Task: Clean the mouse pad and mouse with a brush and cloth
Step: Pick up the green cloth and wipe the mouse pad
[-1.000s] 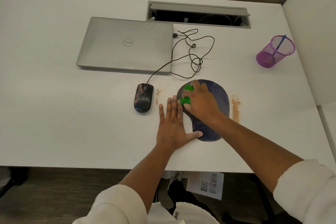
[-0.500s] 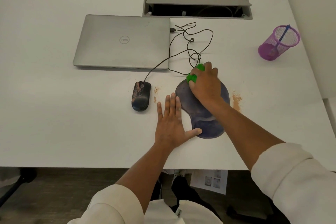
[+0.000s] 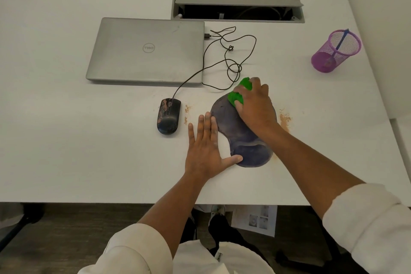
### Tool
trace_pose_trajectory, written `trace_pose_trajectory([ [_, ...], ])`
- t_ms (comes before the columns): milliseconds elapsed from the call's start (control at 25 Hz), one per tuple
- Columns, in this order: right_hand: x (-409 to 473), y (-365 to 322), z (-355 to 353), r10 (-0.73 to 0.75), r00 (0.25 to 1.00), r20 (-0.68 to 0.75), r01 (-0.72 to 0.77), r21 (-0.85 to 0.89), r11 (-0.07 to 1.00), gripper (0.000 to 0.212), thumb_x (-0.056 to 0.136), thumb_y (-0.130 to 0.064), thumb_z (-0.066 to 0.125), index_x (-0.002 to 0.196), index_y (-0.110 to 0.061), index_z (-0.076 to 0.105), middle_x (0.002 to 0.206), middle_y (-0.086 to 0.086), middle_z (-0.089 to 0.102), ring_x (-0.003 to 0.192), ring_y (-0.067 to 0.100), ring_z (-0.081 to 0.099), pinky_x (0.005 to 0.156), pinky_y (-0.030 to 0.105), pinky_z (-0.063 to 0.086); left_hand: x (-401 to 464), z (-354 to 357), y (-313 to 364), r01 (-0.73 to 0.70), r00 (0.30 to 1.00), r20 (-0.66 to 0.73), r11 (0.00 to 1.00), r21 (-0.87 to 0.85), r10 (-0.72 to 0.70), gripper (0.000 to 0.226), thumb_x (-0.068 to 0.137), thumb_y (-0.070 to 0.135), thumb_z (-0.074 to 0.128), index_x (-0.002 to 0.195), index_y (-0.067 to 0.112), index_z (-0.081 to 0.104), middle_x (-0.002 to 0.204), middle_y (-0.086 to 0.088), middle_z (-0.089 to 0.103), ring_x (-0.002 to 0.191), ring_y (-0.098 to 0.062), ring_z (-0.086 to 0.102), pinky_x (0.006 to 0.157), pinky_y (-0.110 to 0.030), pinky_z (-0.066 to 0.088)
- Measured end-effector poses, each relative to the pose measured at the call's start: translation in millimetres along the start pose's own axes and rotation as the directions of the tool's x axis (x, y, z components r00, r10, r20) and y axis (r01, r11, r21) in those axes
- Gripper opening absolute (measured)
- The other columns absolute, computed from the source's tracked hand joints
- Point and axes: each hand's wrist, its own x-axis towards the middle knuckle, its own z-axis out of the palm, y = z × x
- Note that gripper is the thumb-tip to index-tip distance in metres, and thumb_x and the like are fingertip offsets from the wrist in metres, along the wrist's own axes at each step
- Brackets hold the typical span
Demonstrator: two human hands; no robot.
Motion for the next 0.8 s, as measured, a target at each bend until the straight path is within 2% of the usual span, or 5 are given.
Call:
trace_pose_trajectory([
  [80, -10.4, -7.3, 1.2, -0.05, 0.997, -0.052, 0.055, 0.087, 0.995, 0.034, 0.09, -0.03, 0.063, 0.124, -0.028, 0.061, 0.135, 0.01, 0.043, 0.111, 0.031, 0.048, 0.084, 0.038, 0.054, 0.0, -0.7, 0.2, -0.003, 1.0, -0.002, 1.0, 0.004, 0.003, 0.131, 0.075, 0.1, 0.025, 0.162, 0.008, -0.005, 0.17, -0.011, -0.013, 0.157, -0.025, -0.017, 0.126, -0.056, -0.003],
  [240, -56.1, -9.0, 16.6, -0.286, 0.955, 0.075, 0.277, 0.113, 0.954, 0.038, 0.087, -0.036, 0.067, 0.125, -0.03, 0.063, 0.137, 0.007, 0.044, 0.112, 0.028, 0.047, 0.081, 0.035, 0.056, -0.9, -2.1, 1.2, -0.005, 1.0, 0.0, 1.0, 0.009, 0.005, 0.131, 0.074, 0.101, 0.025, 0.162, 0.008, -0.003, 0.17, -0.011, -0.013, 0.157, -0.025, -0.017, 0.126, -0.056, -0.003],
  [480, -22.0, 7.0, 4.3, -0.05, 0.999, -0.008, 0.05, 0.094, 0.994, 0.037, 0.084, -0.032, 0.07, 0.12, -0.03, 0.063, 0.133, 0.008, 0.045, 0.112, 0.031, 0.048, 0.087, 0.039, 0.051, -0.8, -3.5, 1.2, 0.006, 1.0, 0.028, 1.0, 0.01, -0.006, 0.133, 0.073, 0.101, 0.024, 0.161, 0.008, -0.009, 0.17, -0.011, -0.016, 0.156, -0.024, -0.02, 0.125, -0.055, -0.007],
  [640, -44.5, 8.4, 7.9, -0.177, 0.979, 0.101, 0.152, 0.211, 0.966, 0.038, 0.079, -0.037, 0.073, 0.117, -0.035, 0.064, 0.129, 0.002, 0.045, 0.113, 0.027, 0.047, 0.084, 0.035, 0.049, -0.7, -3.0, 0.4, -0.018, 1.0, 0.003, 1.0, 0.01, 0.018, 0.129, 0.074, 0.101, 0.022, 0.163, 0.011, -0.006, 0.17, -0.011, -0.016, 0.156, -0.026, -0.019, 0.125, -0.058, -0.005],
  [800, -68.0, 3.5, 20.0, -0.2, 0.978, 0.059, 0.199, 0.009, 0.98, 0.04, 0.081, -0.043, 0.071, 0.12, -0.035, 0.061, 0.135, 0.003, 0.046, 0.107, 0.027, 0.05, 0.073, 0.035, 0.055, -0.7, -2.4, 0.7, -0.026, 1.0, -0.014, 0.999, 0.023, 0.026, 0.126, 0.076, 0.1, 0.021, 0.163, 0.012, -0.003, 0.17, -0.011, -0.016, 0.156, -0.027, -0.018, 0.125, -0.059, -0.002],
])
